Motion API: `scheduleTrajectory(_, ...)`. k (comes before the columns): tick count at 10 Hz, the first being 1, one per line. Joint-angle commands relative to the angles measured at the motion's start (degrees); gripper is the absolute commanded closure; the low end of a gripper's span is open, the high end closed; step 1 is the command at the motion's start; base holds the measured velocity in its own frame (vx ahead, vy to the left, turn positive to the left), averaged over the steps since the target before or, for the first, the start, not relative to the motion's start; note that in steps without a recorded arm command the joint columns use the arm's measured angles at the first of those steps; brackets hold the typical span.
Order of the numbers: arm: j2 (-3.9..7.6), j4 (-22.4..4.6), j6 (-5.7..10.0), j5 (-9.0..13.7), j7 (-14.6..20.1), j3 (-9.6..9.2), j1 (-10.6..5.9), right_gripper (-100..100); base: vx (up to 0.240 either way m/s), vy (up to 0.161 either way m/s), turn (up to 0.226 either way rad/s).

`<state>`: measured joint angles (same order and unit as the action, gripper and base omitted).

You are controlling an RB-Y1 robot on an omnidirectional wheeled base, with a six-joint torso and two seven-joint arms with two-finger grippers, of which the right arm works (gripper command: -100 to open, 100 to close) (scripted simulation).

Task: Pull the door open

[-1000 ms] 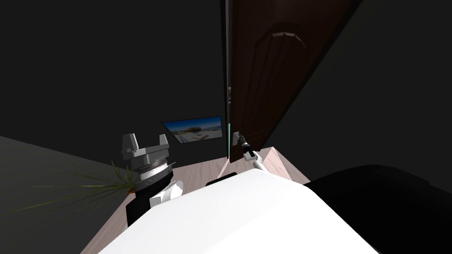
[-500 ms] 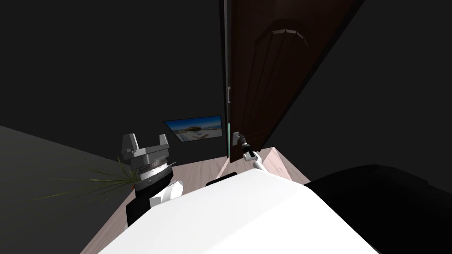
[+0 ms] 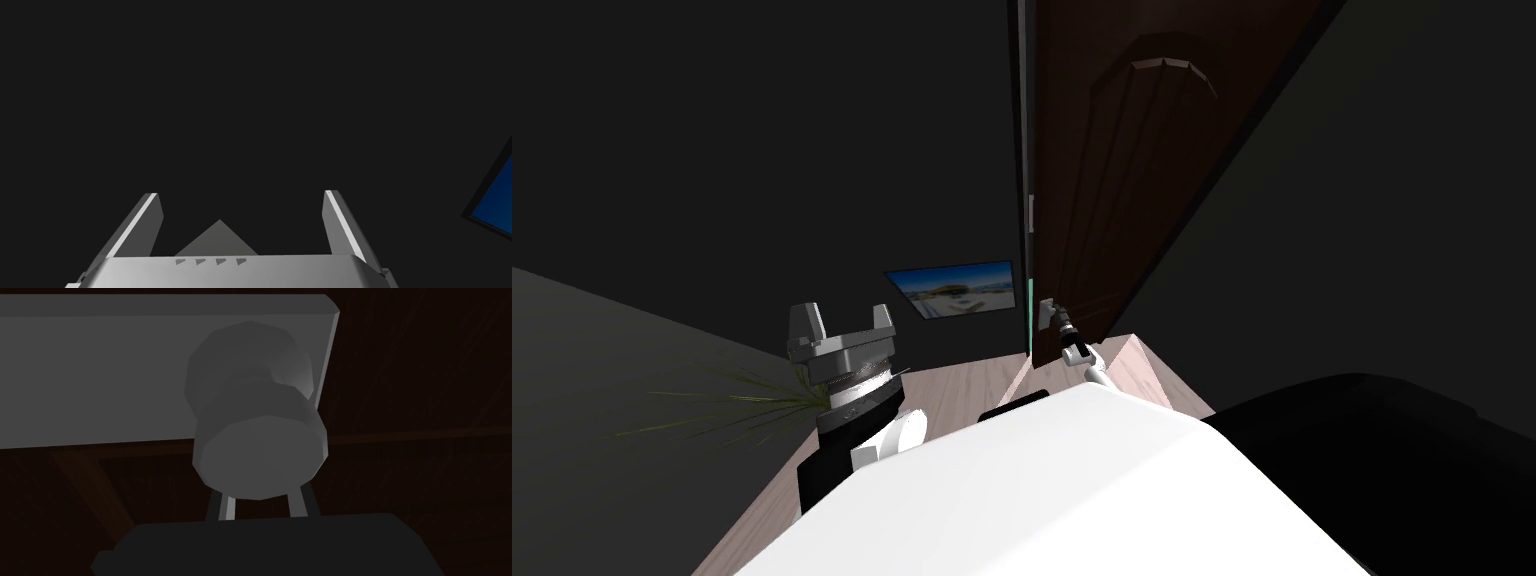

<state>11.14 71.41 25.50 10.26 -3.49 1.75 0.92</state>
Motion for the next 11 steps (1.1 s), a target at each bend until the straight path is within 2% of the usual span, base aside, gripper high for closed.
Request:
scheduleTrajectory(1,-1.31,0.66,-0.15,0.72,1.26,-1.88,-0.18,100,-0.038,-0.029,0.059)
scheduleTrajectory(2,-1.31,0.66,-0.15,0.72,1.26,-1.88,-0.18,100,-0.019,-0.018,-0.016)
scheduleTrajectory(3,-1.51,1.02,-0.26,2.89,3.52,-2.34,0.01,100,-0.037,-0.036,0.060)
scheduleTrajectory(6,-1.51,1.02,-0.26,2.89,3.52,-2.34,0.01,100,-0.015,-0.014,0.024)
scheduleTrajectory(7,-1.72,1.38,-0.38,5.06,5.77,-2.81,0.19,100,-0.027,-0.030,0.059)
scheduleTrajectory(11,-1.72,1.38,-0.38,5.06,5.77,-2.81,0.19,100,-0.017,-0.016,0.016)
